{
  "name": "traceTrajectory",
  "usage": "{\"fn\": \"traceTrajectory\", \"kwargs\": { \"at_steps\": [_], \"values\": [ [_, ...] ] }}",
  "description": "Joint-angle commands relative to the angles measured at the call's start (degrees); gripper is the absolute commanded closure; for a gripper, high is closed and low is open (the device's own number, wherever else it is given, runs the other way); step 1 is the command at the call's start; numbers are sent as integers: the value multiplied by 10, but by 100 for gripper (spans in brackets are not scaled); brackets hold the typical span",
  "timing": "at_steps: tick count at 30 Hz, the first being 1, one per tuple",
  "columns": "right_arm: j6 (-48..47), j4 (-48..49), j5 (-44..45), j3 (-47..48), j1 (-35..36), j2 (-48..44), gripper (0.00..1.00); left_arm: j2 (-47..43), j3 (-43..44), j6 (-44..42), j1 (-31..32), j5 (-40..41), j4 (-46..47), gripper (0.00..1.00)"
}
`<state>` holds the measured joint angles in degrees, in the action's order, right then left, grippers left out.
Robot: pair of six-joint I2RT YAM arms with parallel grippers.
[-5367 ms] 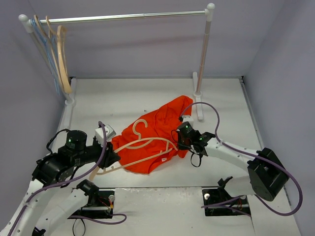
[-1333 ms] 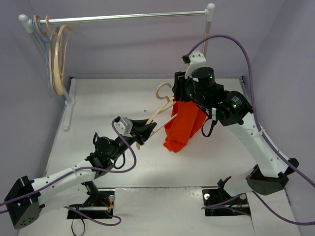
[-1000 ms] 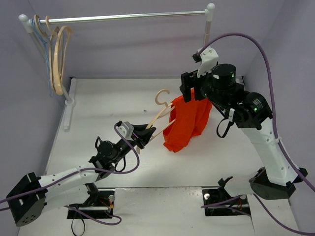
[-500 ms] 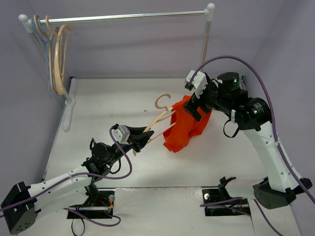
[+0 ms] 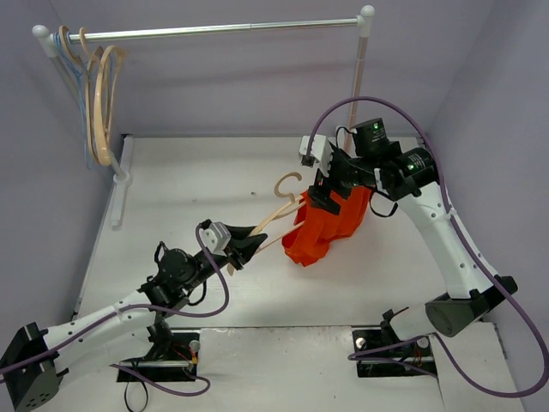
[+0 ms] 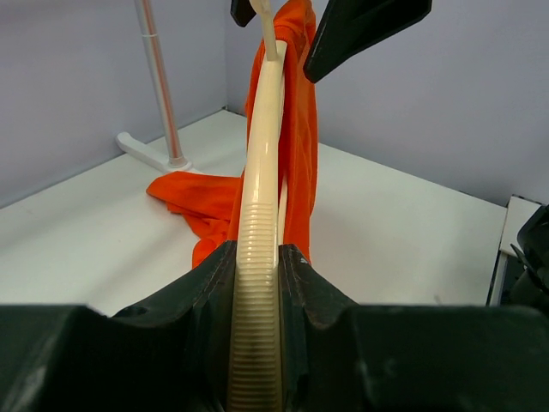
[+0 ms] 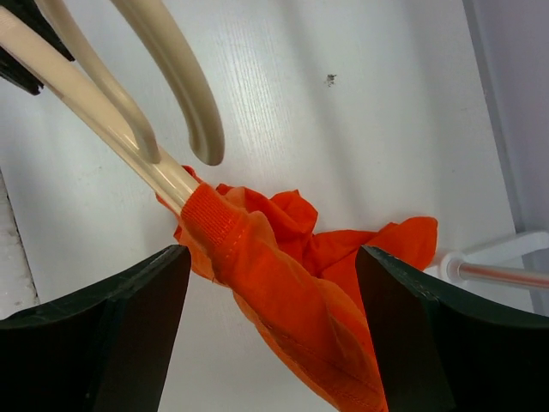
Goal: Place the t-shirt on the hanger
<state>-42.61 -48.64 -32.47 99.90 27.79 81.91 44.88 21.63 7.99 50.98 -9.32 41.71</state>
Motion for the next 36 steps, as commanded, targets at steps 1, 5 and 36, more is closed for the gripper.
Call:
{"fn": "traceTrajectory", "kwargs": {
  "at_steps": [1, 5, 36],
  "values": [
    [-28, -15, -36, -5, -3, -8, 21, -5, 46, -21, -3, -18, 48, 100],
    [-40, -22, -40, -18, -2, -8, 30, 4, 54, -32, -3, -18, 47, 100],
    [-69, 96, 21, -135, -5, -78, 100, 54, 182, -95, -8, 208, -89, 30]
  ]
}}
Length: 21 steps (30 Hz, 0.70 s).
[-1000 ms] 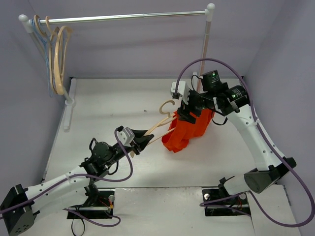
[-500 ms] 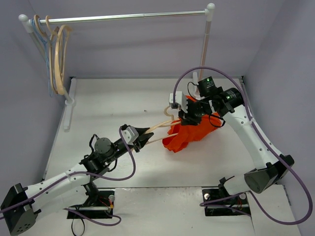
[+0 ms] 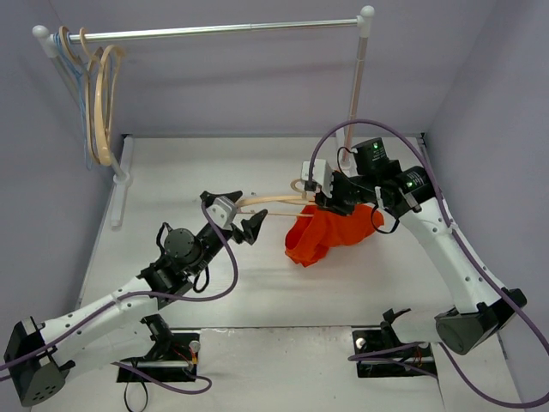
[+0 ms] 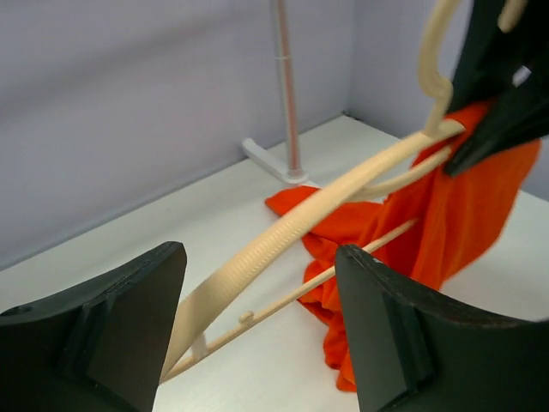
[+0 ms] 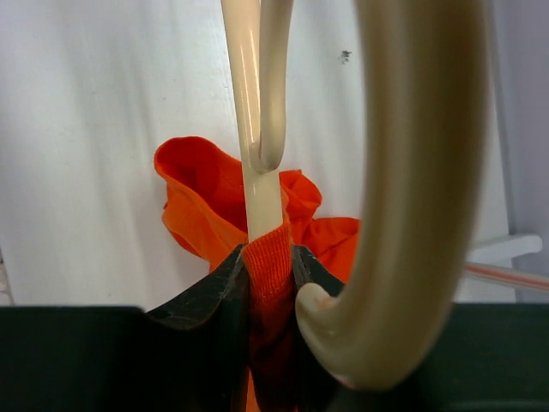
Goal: Place the t-shirt on the hanger
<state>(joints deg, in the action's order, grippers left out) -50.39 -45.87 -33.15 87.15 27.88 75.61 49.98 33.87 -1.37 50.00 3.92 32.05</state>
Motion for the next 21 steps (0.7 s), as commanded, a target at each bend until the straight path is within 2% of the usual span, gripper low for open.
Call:
{"fn": "traceTrajectory", "kwargs": {
  "at_steps": [1, 5, 8, 9, 11, 12, 13, 14, 18, 21],
  "values": [
    [10, 77, 42, -12, -5, -16, 100, 3, 73, -1, 2, 96, -11, 30],
    [34, 113, 52, -23, -10, -17, 100, 5, 153, 48, 3, 151, -92, 29],
    [55, 149, 48, -20, -12, -15, 100, 14, 220, 147, 2, 175, -185, 29],
    [70, 163, 46, -13, -12, -10, 100, 18, 250, 204, 2, 172, -213, 29],
    [80, 178, 44, -7, -12, -3, 100, 37, 272, 267, 3, 155, -293, 29],
    [92, 185, 46, -5, -12, -1, 100, 43, 281, 342, 3, 152, -318, 29],
    [98, 193, 55, -4, -13, 0, 100, 56, 282, 377, 2, 141, -361, 29],
    [107, 206, 57, -6, -12, 1, 100, 62, 276, 445, 3, 134, -369, 29],
    [125, 223, 59, -11, -12, 1, 100, 90, 206, 587, 4, 102, -335, 29],
    [135, 234, 56, -22, -12, -6, 100, 123, 171, 651, 5, 97, -310, 29]
  ]
}}
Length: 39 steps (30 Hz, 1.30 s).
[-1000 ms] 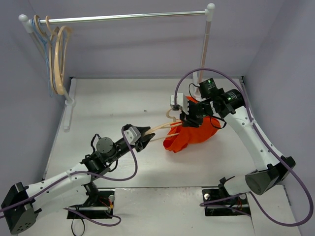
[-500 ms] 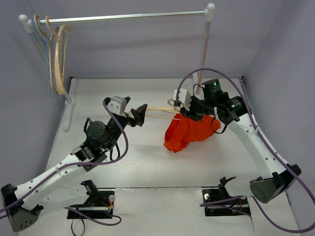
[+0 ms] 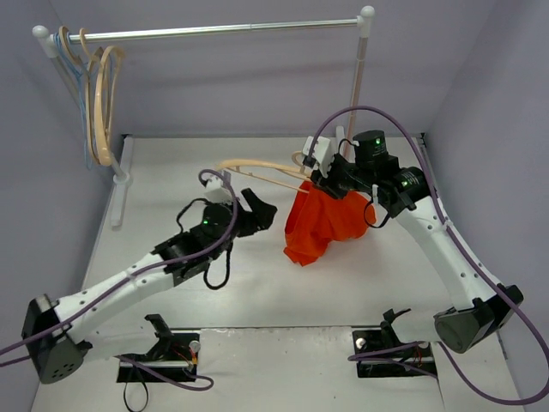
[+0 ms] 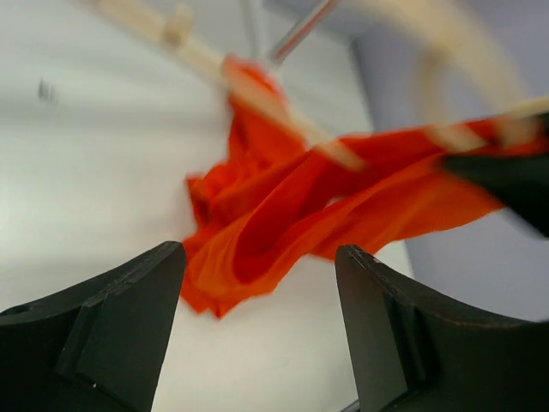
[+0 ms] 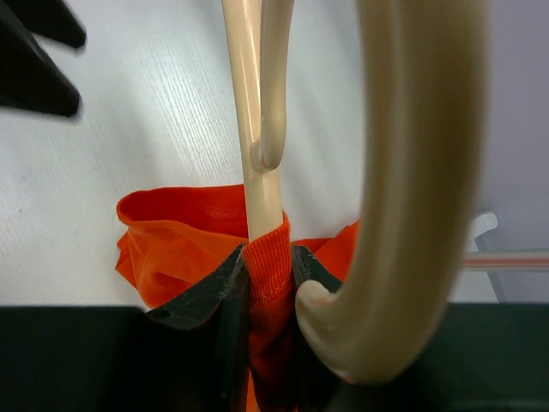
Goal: Place the t-shirt on the hanger
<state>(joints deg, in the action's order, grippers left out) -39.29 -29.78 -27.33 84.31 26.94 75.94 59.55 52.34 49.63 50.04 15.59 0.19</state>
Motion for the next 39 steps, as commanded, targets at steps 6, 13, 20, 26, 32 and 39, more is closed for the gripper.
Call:
{"fn": "traceTrajectory", "kwargs": {
  "at_steps": [6, 13, 20, 26, 32, 39],
  "values": [
    [31, 75, -9, -17, -3, -35, 100, 101, -1, 173, 8, -14, 17, 29],
    [31, 68, -6, -41, -3, -59, 100, 165, 14, 187, 11, -35, 32, 29],
    [35, 73, -11, -51, -4, -69, 100, 212, 19, 200, 15, -35, 39, 29],
    [33, 71, -9, -55, -3, -71, 100, 239, 27, 202, 17, -44, 35, 46],
    [34, 75, -4, -58, -3, -77, 100, 252, 13, 223, 21, -52, 41, 78],
    [33, 66, 10, -60, -3, -95, 100, 215, 4, 189, 12, -18, 7, 100]
  ]
}}
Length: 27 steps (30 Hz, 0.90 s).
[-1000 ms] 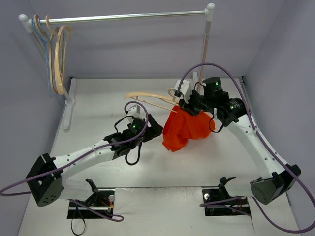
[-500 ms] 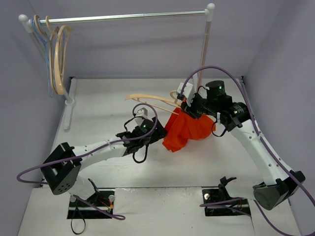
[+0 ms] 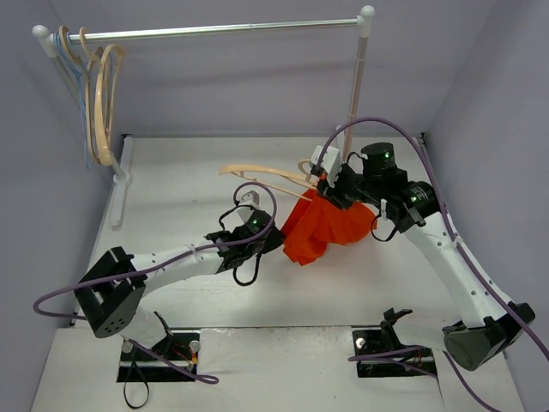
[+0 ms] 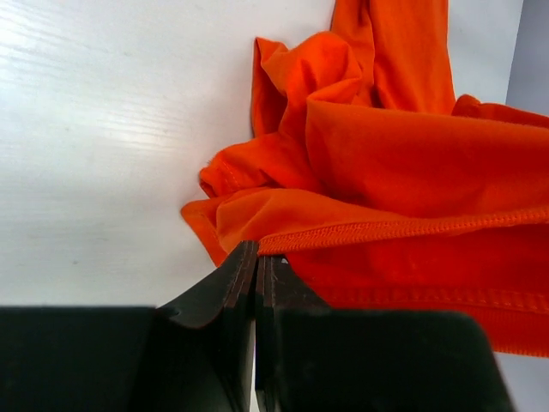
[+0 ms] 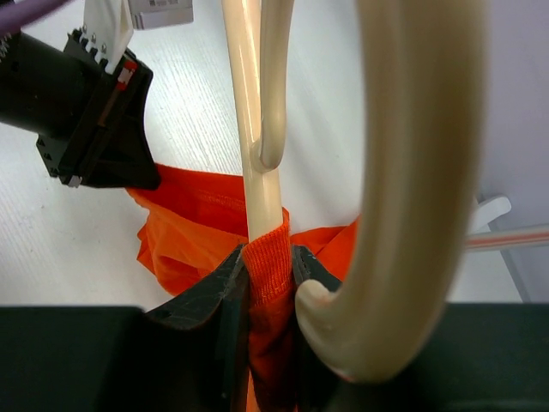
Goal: Place the t-shirt on the hanger
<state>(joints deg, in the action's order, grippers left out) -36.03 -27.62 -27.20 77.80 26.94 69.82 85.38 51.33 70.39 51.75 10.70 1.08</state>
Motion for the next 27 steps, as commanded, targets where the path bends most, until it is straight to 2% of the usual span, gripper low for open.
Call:
{"fn": "traceTrajectory", "kwargs": {
  "at_steps": [1, 3, 8, 18, 27],
  "values": [
    [-2, 42, 12, 5, -3, -36, 100, -53, 12, -34, -19, 41, -9, 100],
    [-4, 37, 18, 1, -3, -46, 100, -79, 14, -52, -41, 39, -41, 100],
    [-4, 28, 23, -2, -3, -57, 100, -121, 15, -88, -149, -18, -80, 100],
    [-12, 17, 23, 8, -4, -54, 100, -115, 76, -148, -319, -141, -127, 100],
    [-28, -16, 45, 17, -3, -34, 100, -90, 214, -247, -388, -178, -215, 100]
  ]
}}
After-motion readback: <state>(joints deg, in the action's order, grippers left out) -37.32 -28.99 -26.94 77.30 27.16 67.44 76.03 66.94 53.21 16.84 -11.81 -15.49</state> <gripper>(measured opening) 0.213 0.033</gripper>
